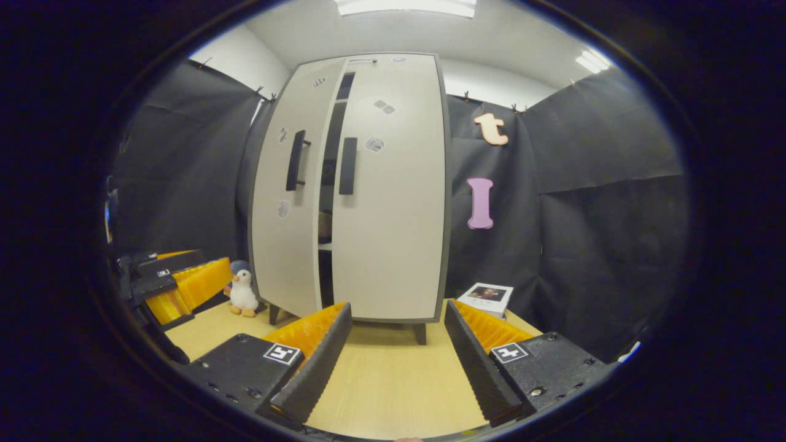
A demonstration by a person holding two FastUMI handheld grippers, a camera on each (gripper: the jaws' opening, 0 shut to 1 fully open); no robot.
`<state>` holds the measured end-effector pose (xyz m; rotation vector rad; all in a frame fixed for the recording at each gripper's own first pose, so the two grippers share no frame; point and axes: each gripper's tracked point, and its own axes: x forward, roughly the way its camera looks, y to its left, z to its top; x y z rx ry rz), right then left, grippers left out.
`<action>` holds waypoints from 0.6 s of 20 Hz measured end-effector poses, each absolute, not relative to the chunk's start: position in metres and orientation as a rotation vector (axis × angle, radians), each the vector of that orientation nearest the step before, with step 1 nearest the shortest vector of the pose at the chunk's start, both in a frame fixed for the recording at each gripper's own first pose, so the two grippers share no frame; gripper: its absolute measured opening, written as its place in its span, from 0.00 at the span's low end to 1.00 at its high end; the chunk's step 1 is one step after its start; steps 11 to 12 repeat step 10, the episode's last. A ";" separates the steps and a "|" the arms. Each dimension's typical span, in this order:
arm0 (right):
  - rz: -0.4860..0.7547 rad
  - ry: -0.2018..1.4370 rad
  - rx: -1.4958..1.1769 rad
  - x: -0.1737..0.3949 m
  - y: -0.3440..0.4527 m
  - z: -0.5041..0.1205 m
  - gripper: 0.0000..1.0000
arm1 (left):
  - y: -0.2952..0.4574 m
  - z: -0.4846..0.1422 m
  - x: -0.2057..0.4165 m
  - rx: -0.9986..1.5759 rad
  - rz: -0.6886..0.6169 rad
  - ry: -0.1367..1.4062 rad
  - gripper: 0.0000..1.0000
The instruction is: Grab one shoe with the right hand and put it into the shoe cabinet, grab the other shoe with the left hand and put it into the shoe cabinet; then close the right door with the right hand and the left door with the left hand.
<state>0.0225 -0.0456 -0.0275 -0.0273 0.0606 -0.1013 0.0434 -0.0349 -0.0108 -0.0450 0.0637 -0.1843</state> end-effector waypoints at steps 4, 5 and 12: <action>-0.114 0.087 0.023 0.013 -0.045 -0.052 0.98 | -0.034 -0.028 0.035 -0.091 -0.156 0.103 0.93; -0.111 0.102 0.025 0.013 -0.045 -0.058 0.98 | -0.035 -0.034 0.033 -0.078 -0.158 0.120 0.93; -0.124 0.099 0.022 0.009 -0.048 -0.054 0.95 | -0.027 -0.045 0.030 -0.083 -0.122 0.153 0.93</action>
